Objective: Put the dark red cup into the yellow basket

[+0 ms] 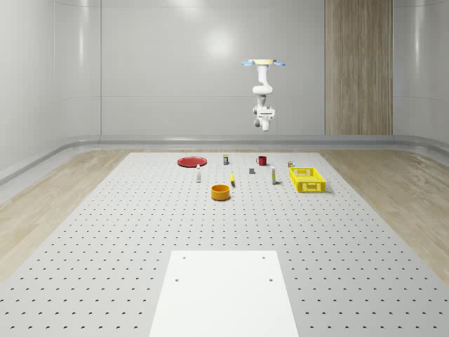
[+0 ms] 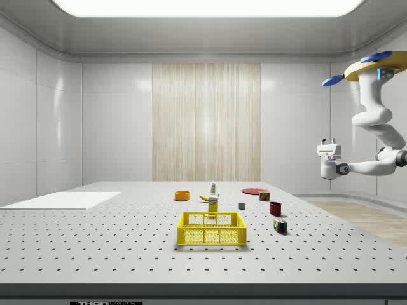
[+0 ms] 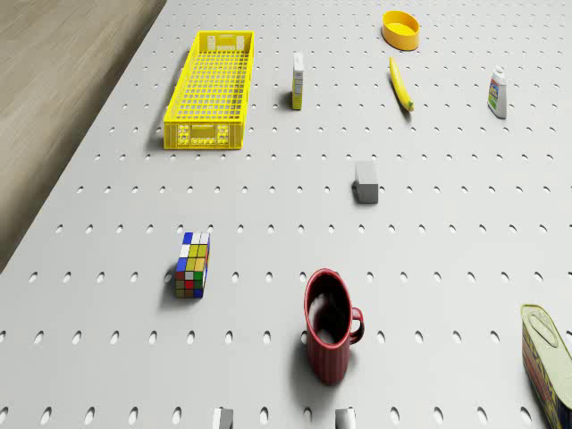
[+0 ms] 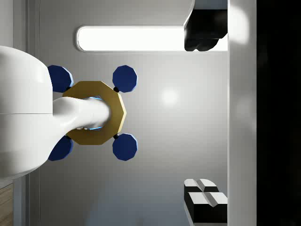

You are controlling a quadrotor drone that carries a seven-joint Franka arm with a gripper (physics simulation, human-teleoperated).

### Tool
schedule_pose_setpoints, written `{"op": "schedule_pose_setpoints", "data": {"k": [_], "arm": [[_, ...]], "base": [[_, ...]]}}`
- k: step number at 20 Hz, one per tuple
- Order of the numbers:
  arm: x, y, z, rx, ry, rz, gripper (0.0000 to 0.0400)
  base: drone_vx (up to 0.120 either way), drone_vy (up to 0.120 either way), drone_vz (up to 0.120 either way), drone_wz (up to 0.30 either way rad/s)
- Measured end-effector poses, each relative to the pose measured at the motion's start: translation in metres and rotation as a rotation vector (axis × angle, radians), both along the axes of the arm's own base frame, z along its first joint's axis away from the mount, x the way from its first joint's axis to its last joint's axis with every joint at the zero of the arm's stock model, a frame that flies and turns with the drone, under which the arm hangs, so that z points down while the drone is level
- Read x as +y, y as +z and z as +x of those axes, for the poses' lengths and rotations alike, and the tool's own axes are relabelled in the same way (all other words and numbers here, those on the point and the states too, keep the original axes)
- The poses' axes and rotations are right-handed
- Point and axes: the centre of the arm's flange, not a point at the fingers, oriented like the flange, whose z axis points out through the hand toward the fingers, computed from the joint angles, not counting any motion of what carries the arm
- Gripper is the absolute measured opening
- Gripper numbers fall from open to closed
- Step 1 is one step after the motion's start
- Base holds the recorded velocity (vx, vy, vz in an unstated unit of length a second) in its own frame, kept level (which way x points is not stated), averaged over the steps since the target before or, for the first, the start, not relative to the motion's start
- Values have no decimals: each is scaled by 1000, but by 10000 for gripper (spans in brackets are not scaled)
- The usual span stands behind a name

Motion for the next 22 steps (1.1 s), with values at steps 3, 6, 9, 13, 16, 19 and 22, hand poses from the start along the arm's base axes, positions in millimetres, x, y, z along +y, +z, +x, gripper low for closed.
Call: {"op": "schedule_pose_setpoints", "data": {"k": [3,6,9,13,16,19,22], "arm": [[0,23,-3,-2,0,0,400],[0,43,-4,-5,0,0,400],[0,61,-3,-7,0,0,400],[0,78,-1,-10,0,0,400],[0,85,-1,-13,0,0,400],[0,89,0,-15,0,0,400],[0,91,0,-17,0,0,400]], "base": [[0,0,0,0],[0,0,0,0],[0,-53,0,0],[0,-120,0,0],[67,-40,0,0],[120,0,0,0],[120,0,0,0]]}}
